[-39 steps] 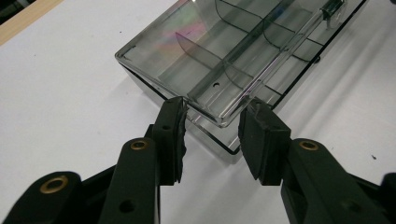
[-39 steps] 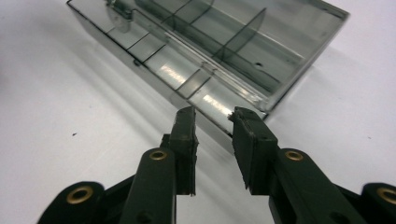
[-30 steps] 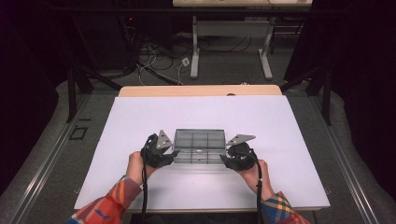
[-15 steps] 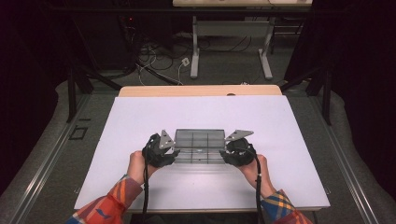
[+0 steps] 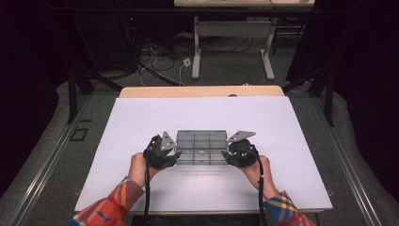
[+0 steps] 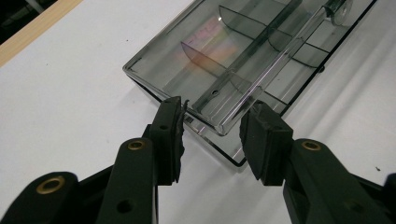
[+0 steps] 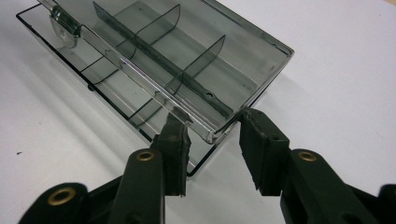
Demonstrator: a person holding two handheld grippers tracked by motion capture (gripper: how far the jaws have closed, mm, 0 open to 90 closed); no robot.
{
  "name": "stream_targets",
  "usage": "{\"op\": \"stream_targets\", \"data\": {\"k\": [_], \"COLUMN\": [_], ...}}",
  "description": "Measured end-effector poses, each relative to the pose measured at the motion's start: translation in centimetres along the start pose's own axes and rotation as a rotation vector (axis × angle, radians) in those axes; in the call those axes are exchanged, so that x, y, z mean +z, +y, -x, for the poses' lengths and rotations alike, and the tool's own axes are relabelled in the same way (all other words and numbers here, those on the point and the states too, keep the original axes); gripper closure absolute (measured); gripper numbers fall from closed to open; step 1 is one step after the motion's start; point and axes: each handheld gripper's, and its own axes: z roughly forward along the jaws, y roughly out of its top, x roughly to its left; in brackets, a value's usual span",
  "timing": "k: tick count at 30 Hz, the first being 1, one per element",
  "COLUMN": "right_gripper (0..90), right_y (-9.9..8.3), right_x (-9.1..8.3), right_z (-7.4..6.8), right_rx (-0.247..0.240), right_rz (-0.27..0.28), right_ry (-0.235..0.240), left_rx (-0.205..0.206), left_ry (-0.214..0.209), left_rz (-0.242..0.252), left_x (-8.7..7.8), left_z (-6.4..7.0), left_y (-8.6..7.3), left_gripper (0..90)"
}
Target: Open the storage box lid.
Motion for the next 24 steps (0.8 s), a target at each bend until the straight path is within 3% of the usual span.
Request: {"op": "stream_targets", "data": {"k": [13,21,24], "right_gripper": [60.8,61.0,61.4], "right_y": [0.17,0.47,0.69], "right_x": [-0.29,-0.49,-0.70], "right_z": [0.23,0.36,0.32], "right_rx": [0.006,-0.003,-0.001], "right_rz": [0.007,0.039,0.025], "right_ry": [-0.011,-0.022,-0.018], "left_rx": [0.001,-0.006,-0.006], "left_ry": [0.000,-0.005,-0.002], "left_rz": [0.000,0.000,0.006], "left_x": [-0.06,-0.24,-0.29], "left_z": [-0.24,-0.59,-0.65], "left_y": [0.31,0.66,0.76], "left_gripper": [60.1,61.4,61.7]}}
